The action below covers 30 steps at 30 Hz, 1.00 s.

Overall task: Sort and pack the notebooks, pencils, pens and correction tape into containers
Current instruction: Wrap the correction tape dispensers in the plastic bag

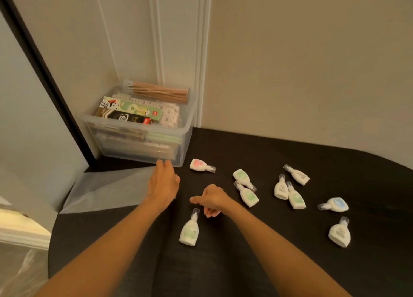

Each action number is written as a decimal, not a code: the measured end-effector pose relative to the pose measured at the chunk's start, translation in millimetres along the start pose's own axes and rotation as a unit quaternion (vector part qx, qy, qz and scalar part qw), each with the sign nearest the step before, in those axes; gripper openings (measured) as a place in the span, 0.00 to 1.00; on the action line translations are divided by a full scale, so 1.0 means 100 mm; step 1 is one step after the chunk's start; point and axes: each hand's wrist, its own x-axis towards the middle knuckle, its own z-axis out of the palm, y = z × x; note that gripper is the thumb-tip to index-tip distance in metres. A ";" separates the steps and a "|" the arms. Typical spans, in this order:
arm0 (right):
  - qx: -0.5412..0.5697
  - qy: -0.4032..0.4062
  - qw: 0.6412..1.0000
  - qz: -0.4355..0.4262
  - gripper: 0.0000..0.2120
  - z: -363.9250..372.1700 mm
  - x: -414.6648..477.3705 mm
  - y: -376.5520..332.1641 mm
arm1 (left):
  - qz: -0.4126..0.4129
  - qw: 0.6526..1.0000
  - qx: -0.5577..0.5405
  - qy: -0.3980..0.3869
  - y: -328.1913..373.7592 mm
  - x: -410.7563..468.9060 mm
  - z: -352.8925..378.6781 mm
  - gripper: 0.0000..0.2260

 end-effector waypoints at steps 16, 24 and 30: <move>0.037 0.222 0.968 -0.110 0.08 0.26 -0.21 0.52 | -0.032 0.982 -0.160 -0.098 -0.17 -0.34 0.58 0.12; 0.042 0.273 0.961 0.002 0.20 0.11 -0.43 1.10 | 0.035 0.941 -0.267 -0.207 0.35 -0.81 0.70 0.12; 0.082 0.206 0.975 0.005 0.28 0.12 -0.60 1.23 | 0.089 0.944 -0.263 -0.175 0.52 -0.98 0.86 0.11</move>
